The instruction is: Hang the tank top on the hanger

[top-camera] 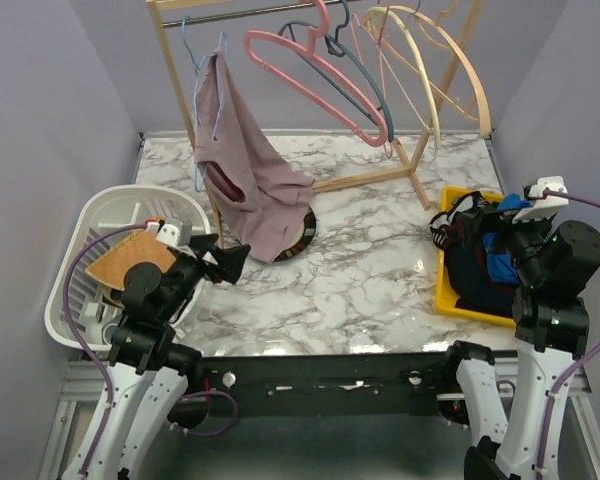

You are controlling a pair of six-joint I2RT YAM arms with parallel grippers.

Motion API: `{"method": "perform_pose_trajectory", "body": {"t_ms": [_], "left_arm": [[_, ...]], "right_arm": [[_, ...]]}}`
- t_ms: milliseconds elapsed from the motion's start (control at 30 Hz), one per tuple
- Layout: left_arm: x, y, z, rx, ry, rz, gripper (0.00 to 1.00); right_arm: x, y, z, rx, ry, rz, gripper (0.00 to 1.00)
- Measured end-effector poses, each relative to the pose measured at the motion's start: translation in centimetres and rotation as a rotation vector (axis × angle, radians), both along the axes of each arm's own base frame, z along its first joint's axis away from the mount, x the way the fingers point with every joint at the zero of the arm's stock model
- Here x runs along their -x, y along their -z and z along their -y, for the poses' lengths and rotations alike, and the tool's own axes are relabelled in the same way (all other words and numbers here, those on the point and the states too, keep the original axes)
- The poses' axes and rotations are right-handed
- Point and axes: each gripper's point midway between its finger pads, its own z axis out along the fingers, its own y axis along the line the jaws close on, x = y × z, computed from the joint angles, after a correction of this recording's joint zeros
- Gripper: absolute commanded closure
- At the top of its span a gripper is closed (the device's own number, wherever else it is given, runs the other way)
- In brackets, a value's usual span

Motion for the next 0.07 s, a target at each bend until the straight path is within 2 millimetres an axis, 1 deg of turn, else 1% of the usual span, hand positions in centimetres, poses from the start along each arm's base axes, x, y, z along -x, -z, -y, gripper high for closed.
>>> {"method": "perform_pose_trajectory", "body": {"t_ms": [67], "left_arm": [[-0.04,-0.04,0.01,-0.001,0.000,0.002,0.01]], "right_arm": [[0.15,0.20,0.12,-0.002,0.007,-0.008,0.00]]}}
